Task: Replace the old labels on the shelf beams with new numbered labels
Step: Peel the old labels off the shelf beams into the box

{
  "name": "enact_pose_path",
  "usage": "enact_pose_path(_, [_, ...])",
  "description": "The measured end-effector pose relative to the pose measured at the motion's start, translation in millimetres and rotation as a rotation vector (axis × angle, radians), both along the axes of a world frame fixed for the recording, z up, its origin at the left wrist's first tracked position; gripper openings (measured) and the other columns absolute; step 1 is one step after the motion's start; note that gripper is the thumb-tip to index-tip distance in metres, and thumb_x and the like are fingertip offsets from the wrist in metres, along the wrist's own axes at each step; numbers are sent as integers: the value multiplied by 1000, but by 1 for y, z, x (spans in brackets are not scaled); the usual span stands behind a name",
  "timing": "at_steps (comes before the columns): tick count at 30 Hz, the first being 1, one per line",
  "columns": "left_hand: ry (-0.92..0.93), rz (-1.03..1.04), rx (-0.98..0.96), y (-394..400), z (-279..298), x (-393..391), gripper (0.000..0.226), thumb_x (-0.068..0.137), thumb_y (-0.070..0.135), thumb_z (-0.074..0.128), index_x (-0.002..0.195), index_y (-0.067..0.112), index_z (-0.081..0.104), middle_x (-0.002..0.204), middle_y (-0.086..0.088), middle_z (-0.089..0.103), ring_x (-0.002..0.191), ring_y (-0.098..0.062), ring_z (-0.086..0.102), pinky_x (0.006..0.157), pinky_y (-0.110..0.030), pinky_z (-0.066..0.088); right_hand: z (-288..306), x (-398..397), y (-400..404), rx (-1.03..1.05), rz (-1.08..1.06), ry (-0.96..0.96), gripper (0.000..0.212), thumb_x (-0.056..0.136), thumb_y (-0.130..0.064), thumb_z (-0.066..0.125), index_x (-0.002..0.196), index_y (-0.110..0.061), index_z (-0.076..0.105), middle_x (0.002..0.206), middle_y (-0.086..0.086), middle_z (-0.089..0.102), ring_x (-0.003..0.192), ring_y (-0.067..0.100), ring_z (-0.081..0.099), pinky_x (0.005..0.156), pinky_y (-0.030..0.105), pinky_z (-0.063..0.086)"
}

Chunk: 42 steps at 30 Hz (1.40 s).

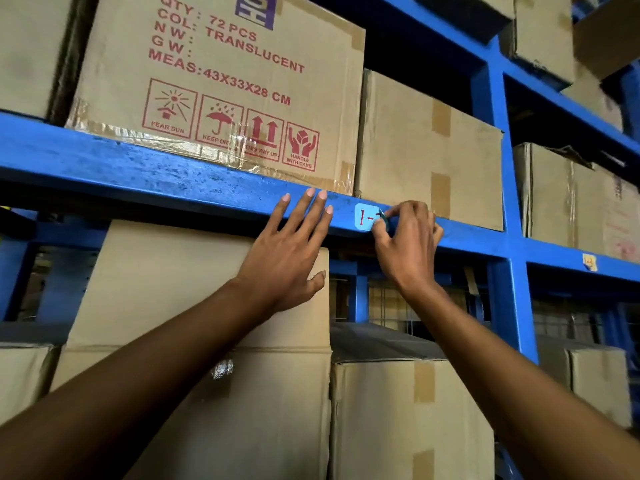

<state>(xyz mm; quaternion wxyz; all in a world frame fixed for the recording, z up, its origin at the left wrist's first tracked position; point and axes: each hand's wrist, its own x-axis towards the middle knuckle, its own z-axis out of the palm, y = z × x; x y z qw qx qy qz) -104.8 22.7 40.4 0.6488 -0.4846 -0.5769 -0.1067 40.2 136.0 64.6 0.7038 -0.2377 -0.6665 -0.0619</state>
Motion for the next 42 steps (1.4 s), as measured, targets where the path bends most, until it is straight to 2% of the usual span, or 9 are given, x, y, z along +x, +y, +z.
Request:
enact_pose_path(6, [-4,2,20,3,-2,1,90,82,53,47,148,5,10,158,-17,6,146,-31,1,119,-51,5,-11,14,0,88,161,-36,9,91,-22,50,92,-14,52,100,3,54,101,18,47,79,23,20])
enact_pose_path(9, [-34,7,25,4,-2,4,89,83,51,47,148,4,9,158,-18,5,146,-32,-1,119,-52,3,-21,21,-7,150,260,-31,8,92,-21,50,92,-14,52,95,-3,51,97,16,48,78,26,31])
enact_pose_path(13, [-72,15,23,7,-5,12,86,81,46,54,146,3,18,156,-21,13,145,-35,7,117,-55,8,-35,38,-9,153,280,-12,5,91,-22,52,89,-17,52,98,1,58,95,12,49,67,8,36])
enact_pose_path(18, [-94,-89,-56,25,-34,45,80,80,38,57,145,4,25,154,-20,23,144,-33,17,116,-51,13,-63,81,17,70,247,-20,10,90,-25,54,92,-15,54,95,-1,59,94,20,56,70,35,47])
enact_pose_path(24, [-222,-211,-297,85,-103,112,74,90,38,43,149,12,7,159,-11,4,147,-25,1,118,-44,2,-124,147,57,-98,186,-62,9,89,-20,52,96,-16,56,99,-6,57,100,16,54,76,34,46])
enact_pose_path(28, [-229,-251,-388,133,-151,168,71,92,39,38,149,13,3,160,-9,-1,147,-23,-3,118,-41,-4,-169,198,95,-186,135,-81,14,84,-15,50,94,-12,59,96,4,64,93,22,58,79,39,48])
enact_pose_path(32, [-251,-241,-470,185,-196,215,69,92,37,39,149,12,11,159,-11,3,147,-24,0,117,-41,-5,-219,245,141,-323,103,-104,16,83,-7,49,93,-9,62,95,10,68,89,28,61,79,48,52])
enact_pose_path(37, [-176,-105,-552,253,-259,252,66,74,35,42,134,8,49,145,-14,44,138,-29,36,110,-49,30,-283,280,189,-487,103,-168,19,82,-6,53,93,-8,67,95,11,72,90,29,65,81,41,53])
enact_pose_path(42, [-99,25,-596,289,-321,265,66,74,35,41,133,5,49,147,-17,39,140,-32,30,114,-54,11,-351,296,213,-634,173,-205,18,81,-9,53,91,-9,68,94,11,73,88,27,66,80,40,53])
